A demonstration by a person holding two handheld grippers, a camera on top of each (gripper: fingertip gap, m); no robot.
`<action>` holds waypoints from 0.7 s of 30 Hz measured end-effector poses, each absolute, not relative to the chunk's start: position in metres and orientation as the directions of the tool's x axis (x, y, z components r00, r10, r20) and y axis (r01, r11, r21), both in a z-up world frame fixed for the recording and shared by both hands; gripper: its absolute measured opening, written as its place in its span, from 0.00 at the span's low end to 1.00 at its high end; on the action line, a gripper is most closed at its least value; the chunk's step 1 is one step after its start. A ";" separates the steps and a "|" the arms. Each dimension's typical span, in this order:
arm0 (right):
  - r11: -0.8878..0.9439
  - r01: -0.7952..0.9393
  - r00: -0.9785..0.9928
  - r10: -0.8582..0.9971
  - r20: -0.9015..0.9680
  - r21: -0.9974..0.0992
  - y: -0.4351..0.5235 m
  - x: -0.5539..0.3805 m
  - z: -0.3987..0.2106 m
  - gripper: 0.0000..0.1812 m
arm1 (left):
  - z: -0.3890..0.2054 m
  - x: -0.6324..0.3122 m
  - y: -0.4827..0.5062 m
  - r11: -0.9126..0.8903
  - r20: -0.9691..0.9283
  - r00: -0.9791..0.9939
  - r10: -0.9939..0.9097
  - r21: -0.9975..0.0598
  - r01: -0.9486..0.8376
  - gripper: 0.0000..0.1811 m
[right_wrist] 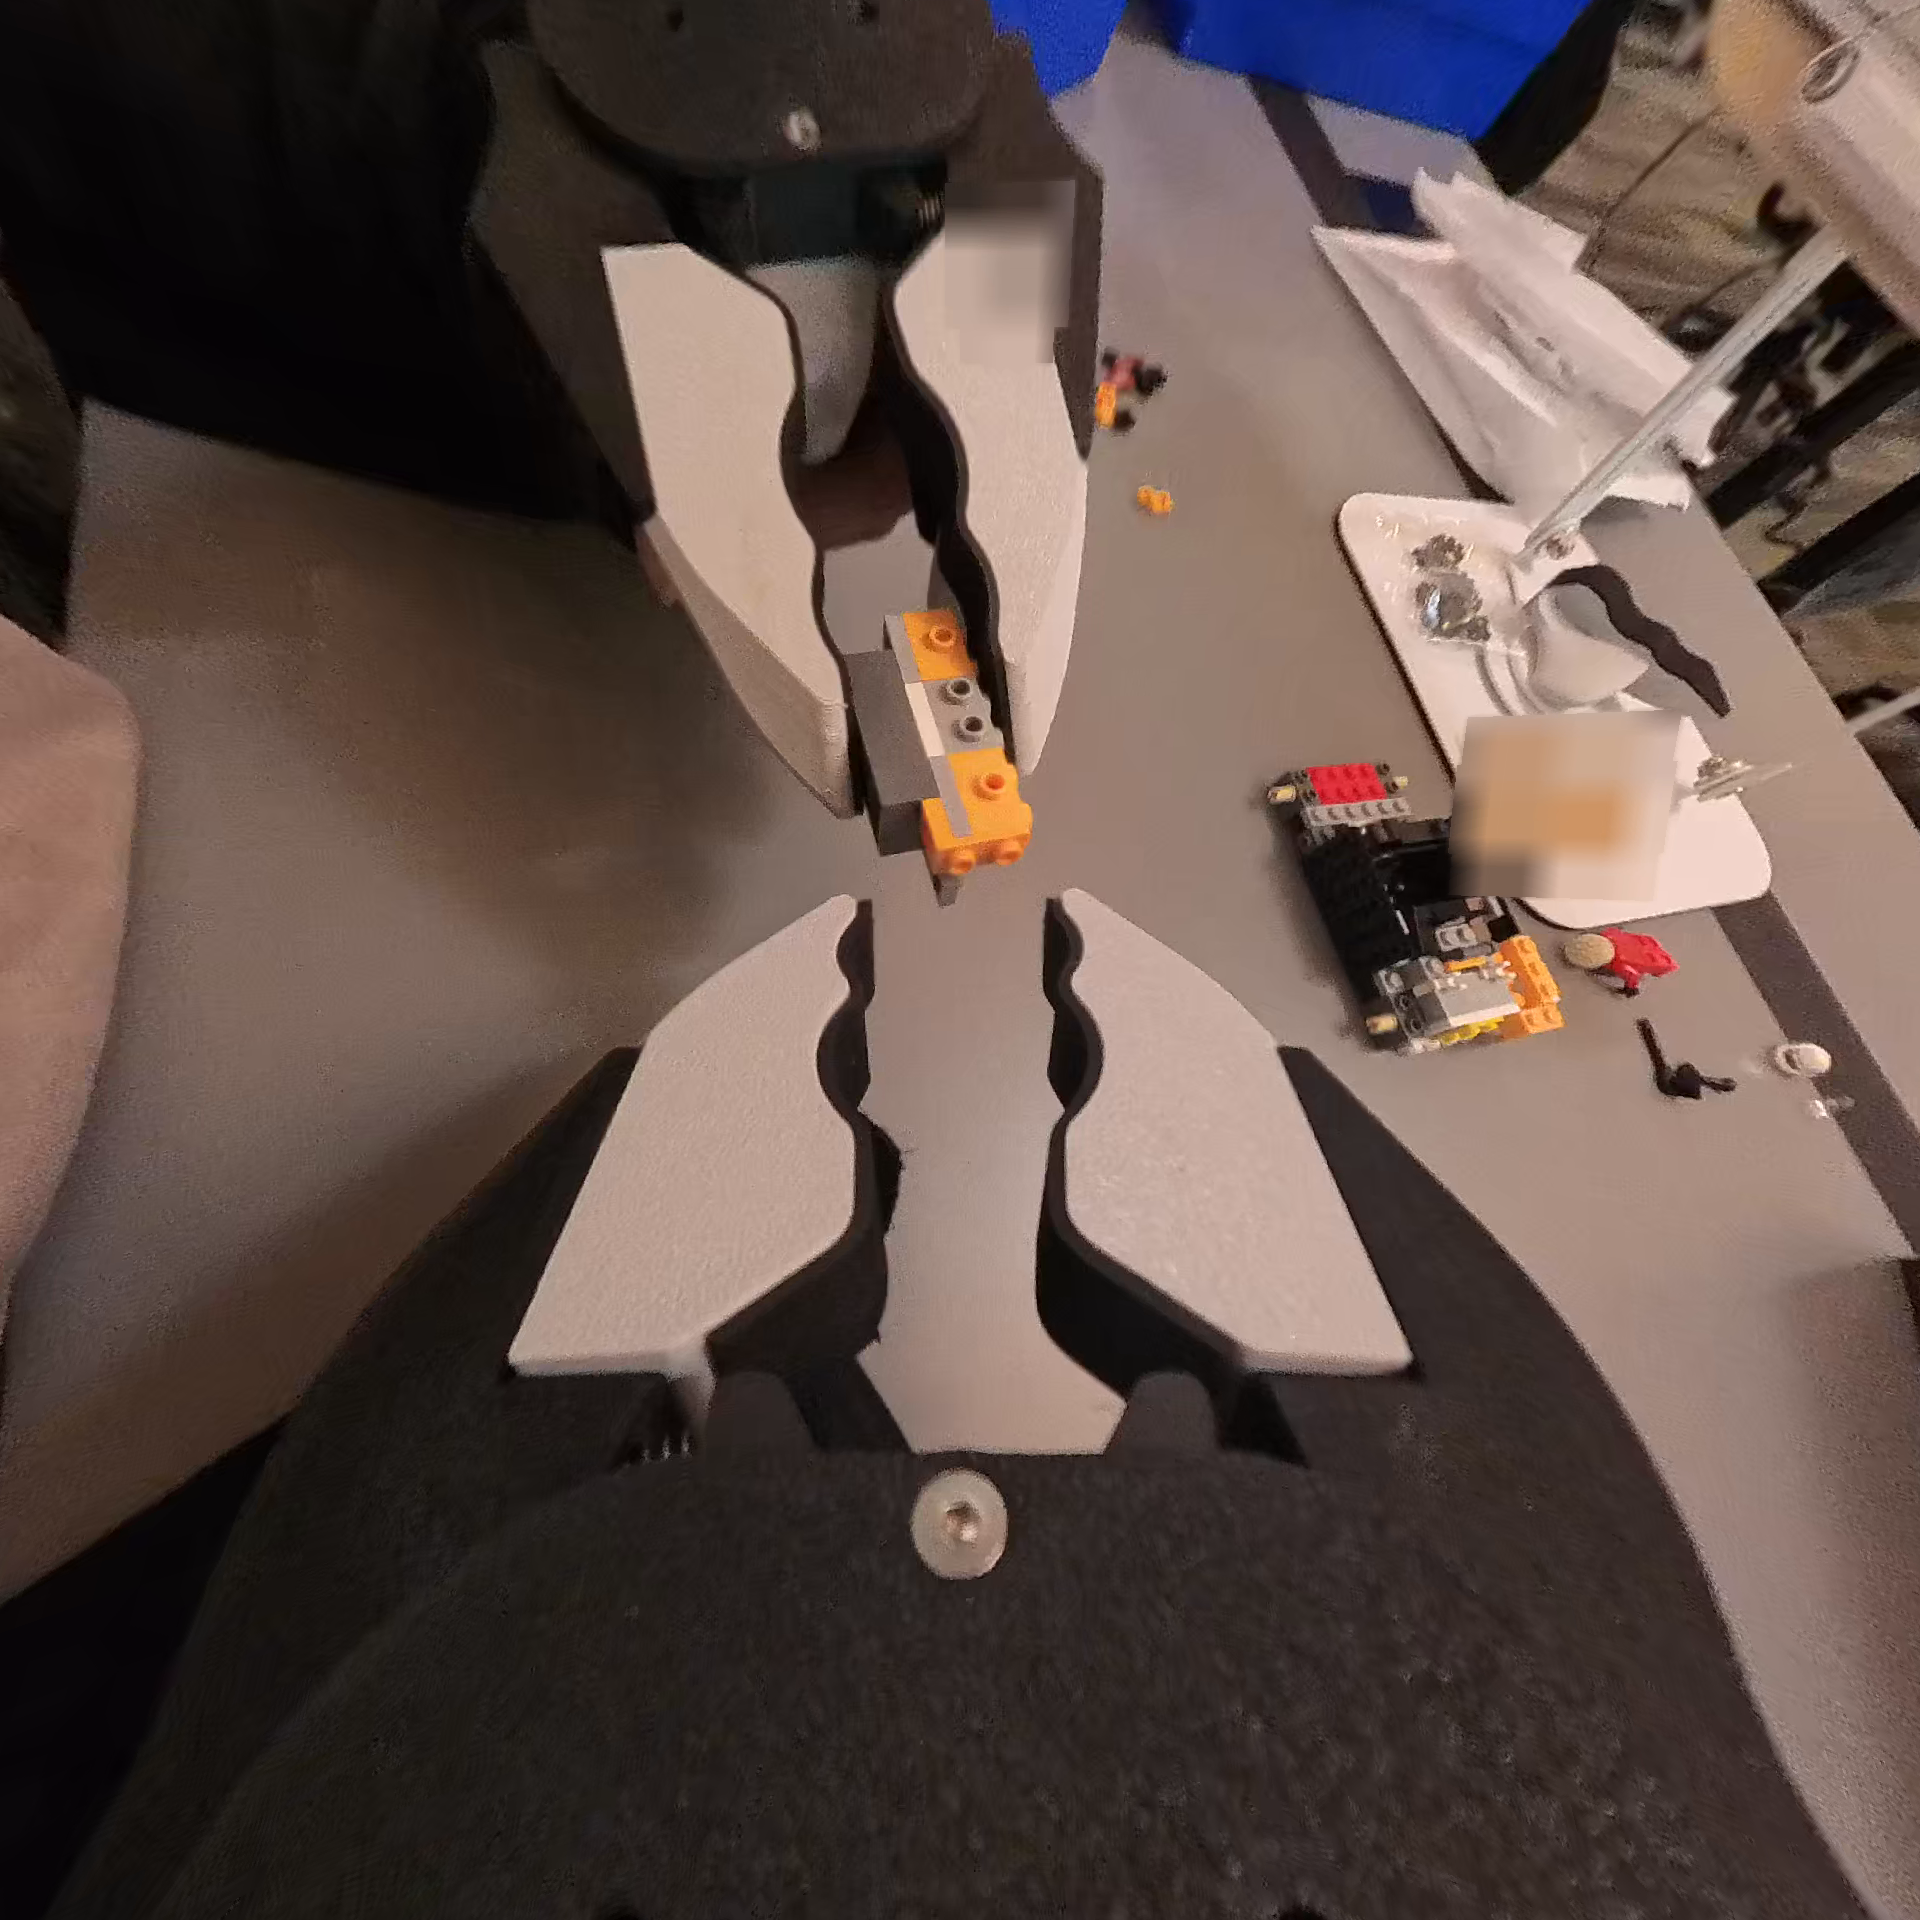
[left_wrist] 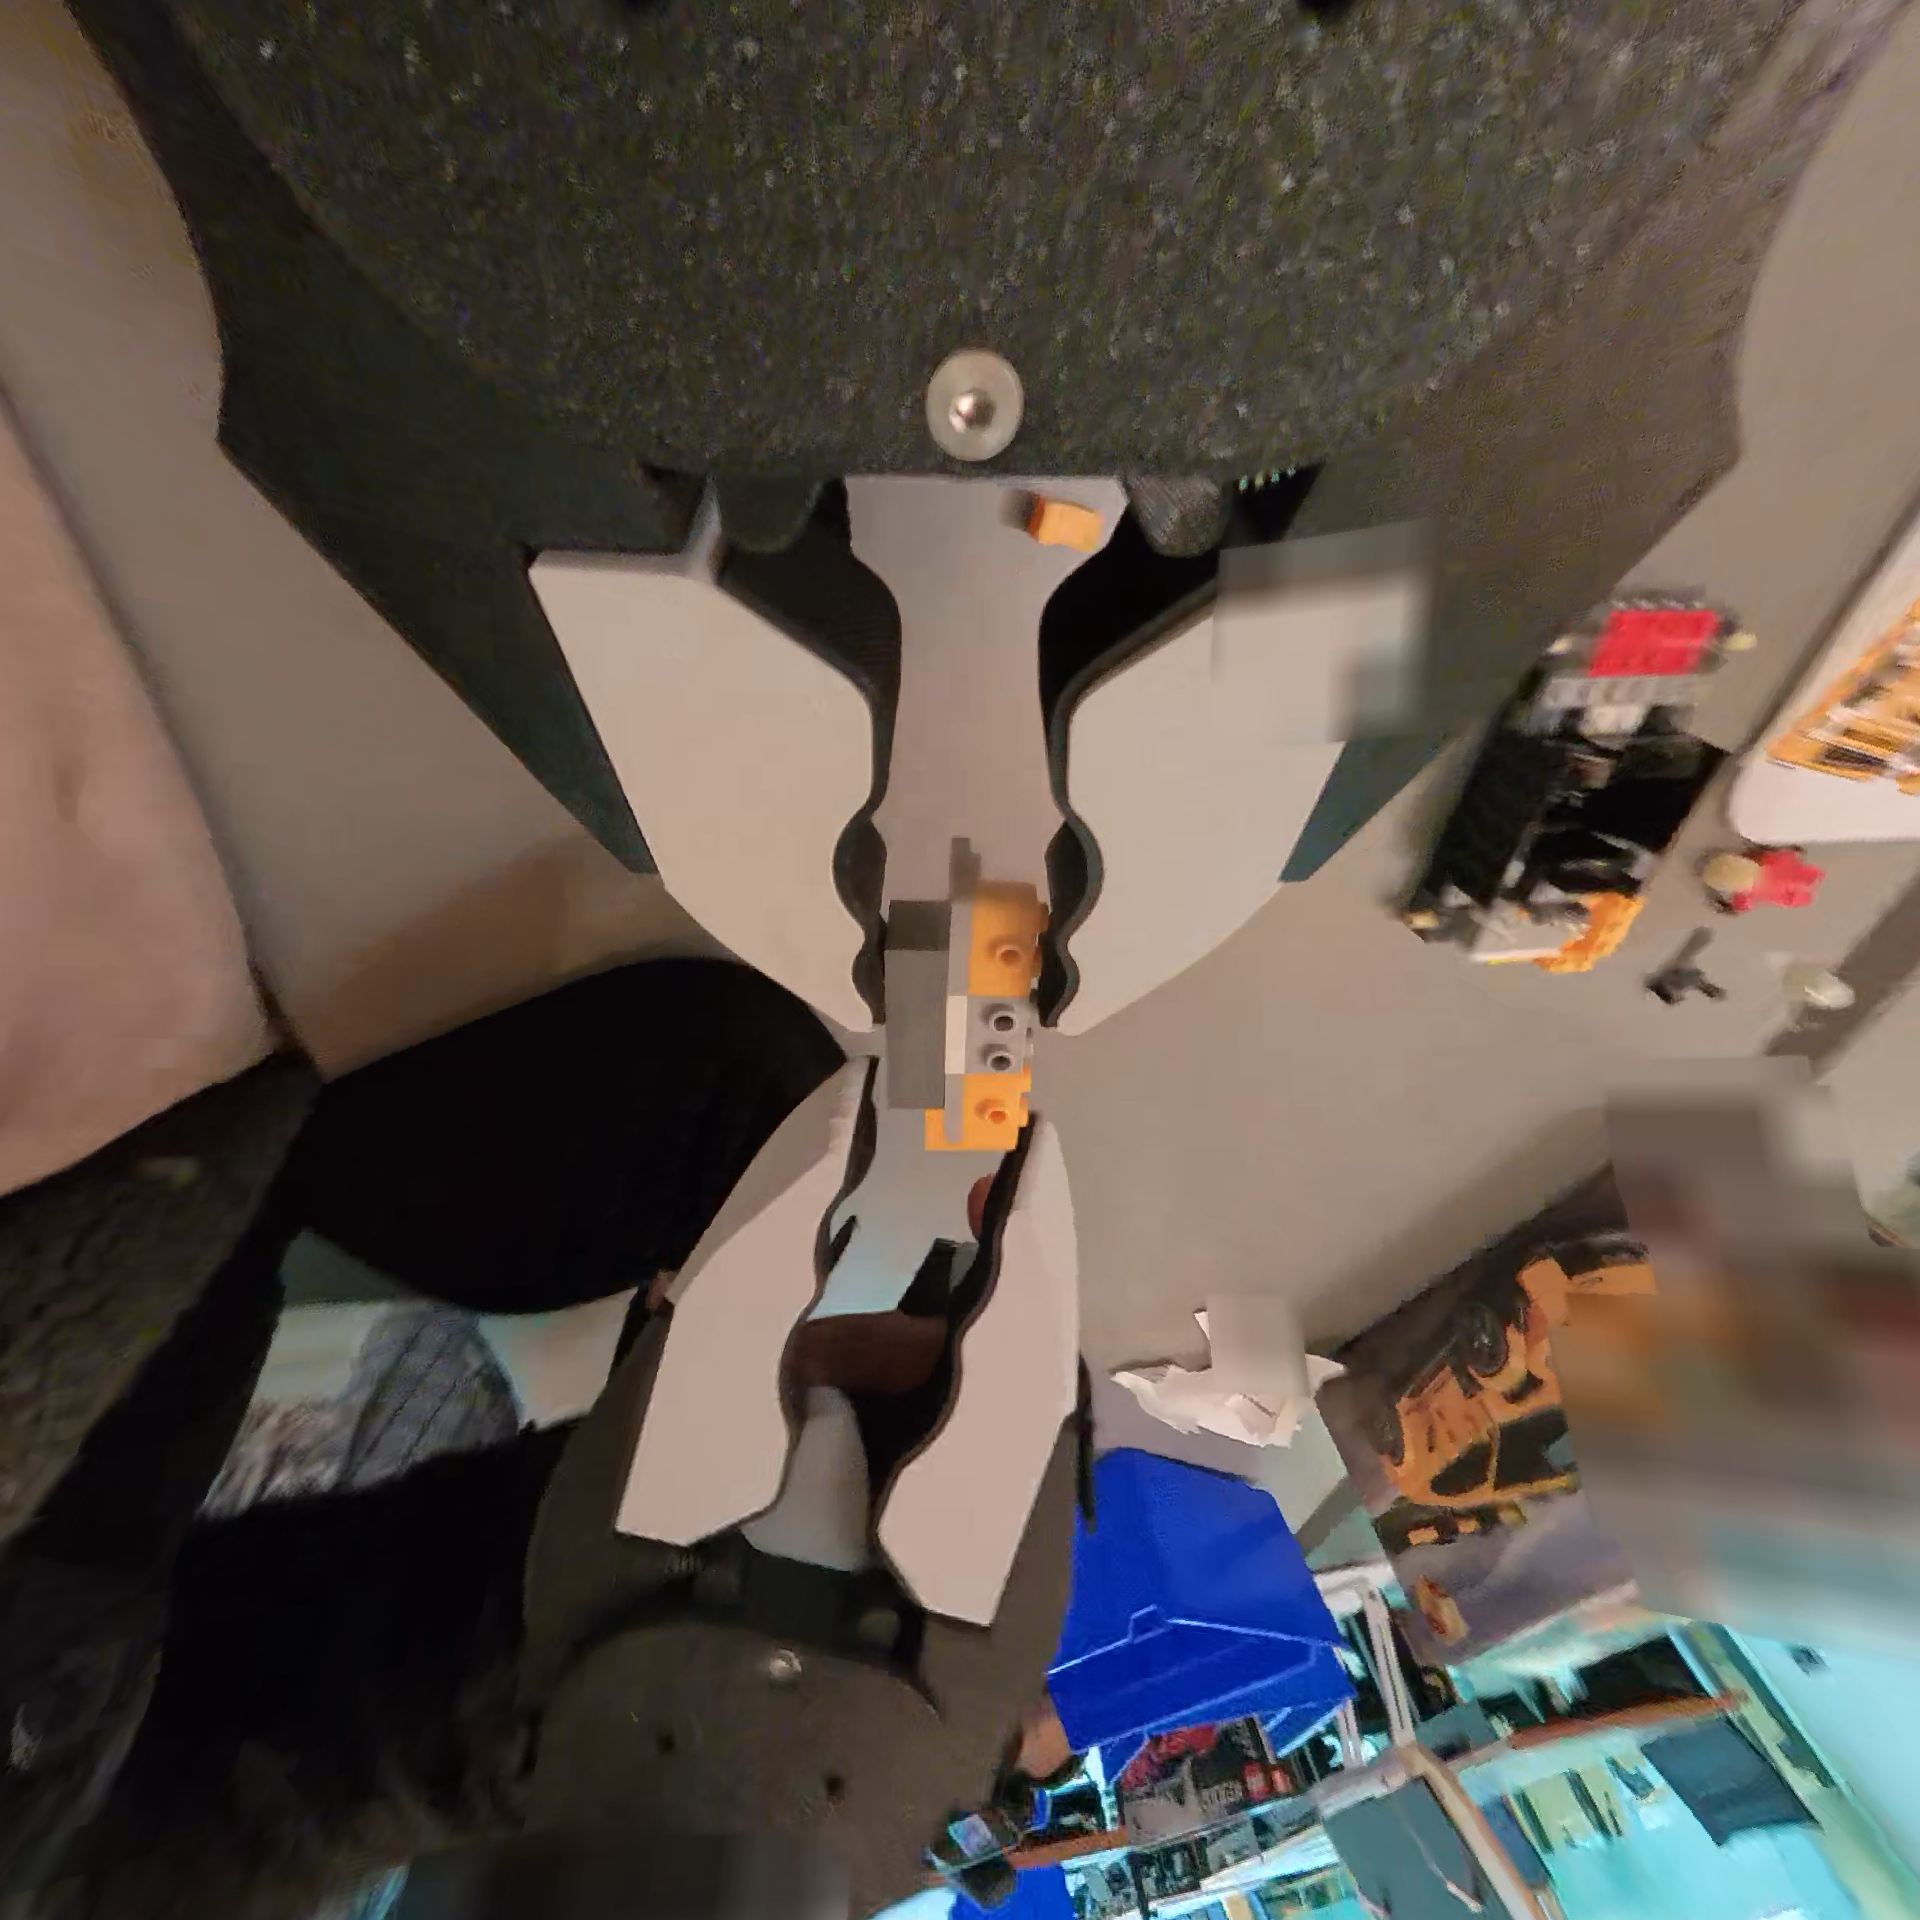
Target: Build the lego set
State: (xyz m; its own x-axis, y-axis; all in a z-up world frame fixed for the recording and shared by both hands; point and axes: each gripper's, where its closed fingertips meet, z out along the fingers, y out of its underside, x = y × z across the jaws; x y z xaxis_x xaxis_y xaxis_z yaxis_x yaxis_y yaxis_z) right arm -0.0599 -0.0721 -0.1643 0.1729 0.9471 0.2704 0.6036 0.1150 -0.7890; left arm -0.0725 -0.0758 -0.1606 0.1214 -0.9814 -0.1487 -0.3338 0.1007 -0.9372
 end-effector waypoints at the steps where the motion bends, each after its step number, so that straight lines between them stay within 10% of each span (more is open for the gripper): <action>1: 0.112 0.577 0.180 0.949 0.259 -0.809 -0.072 -0.060 -0.161 0.18 | -0.160 -0.074 -0.075 0.034 -0.075 0.117 -0.990 -0.947 -0.319 0.15; 16: 0.401 0.673 0.038 0.820 0.571 -0.621 -0.072 -0.079 -0.171 0.28 | -0.173 -0.071 -0.076 -0.706 0.719 0.030 -0.695 -0.673 -0.219 0.15; 21: 0.490 0.657 -0.025 0.774 0.633 -0.573 -0.070 -0.087 -0.172 0.10 | -0.173 -0.071 -0.077 -0.742 0.758 0.010 -0.652 -0.636 -0.215 0.15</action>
State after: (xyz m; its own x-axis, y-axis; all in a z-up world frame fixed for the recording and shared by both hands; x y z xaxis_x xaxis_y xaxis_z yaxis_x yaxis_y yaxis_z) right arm -0.0865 -0.0695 -0.1719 -0.0253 0.7739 0.6329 0.6566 0.4902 -0.5732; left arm -0.0707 -0.0773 -0.1731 0.0097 -0.6523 0.7579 -0.2151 -0.7415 -0.6355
